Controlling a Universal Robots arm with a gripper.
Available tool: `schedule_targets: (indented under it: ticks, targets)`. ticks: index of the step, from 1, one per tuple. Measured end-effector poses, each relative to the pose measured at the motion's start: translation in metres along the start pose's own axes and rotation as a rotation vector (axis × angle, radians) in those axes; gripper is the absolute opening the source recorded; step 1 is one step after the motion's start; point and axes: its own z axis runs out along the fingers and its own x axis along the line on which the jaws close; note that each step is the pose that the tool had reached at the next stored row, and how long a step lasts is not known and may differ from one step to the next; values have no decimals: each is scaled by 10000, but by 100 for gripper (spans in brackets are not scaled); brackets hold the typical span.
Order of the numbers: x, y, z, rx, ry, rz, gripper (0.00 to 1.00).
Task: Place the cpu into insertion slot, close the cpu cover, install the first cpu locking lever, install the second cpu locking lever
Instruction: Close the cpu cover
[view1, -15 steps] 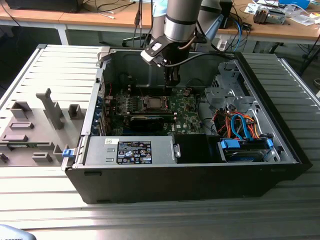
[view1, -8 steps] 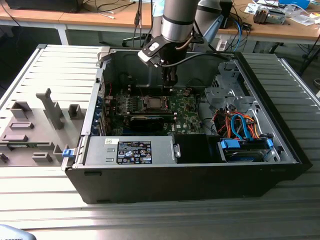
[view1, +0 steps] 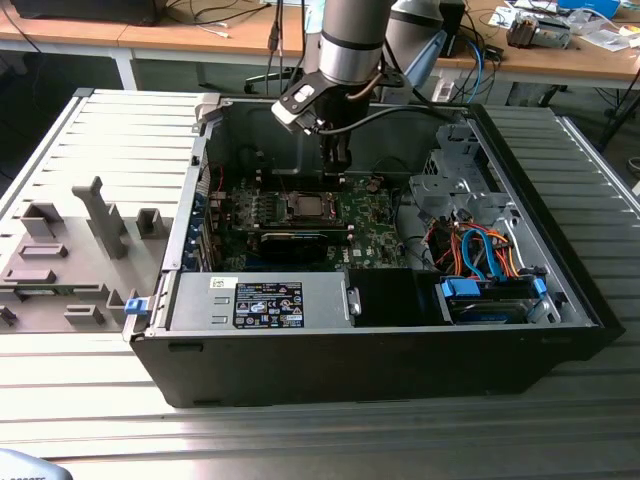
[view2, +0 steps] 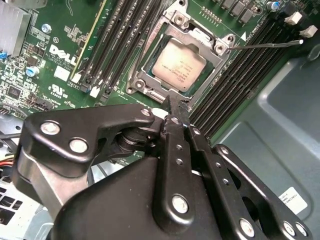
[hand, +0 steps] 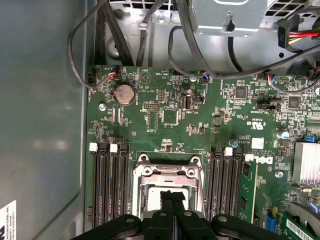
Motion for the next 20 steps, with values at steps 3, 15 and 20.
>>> schedule_targets:
  ticks: [3, 15, 20]
  targets:
    - [2, -24, 4, -1, 1, 0, 11]
    - [4, -68, 15, -1, 1, 0, 11]
    - [6, -104, 21, 0, 0, 0, 11]
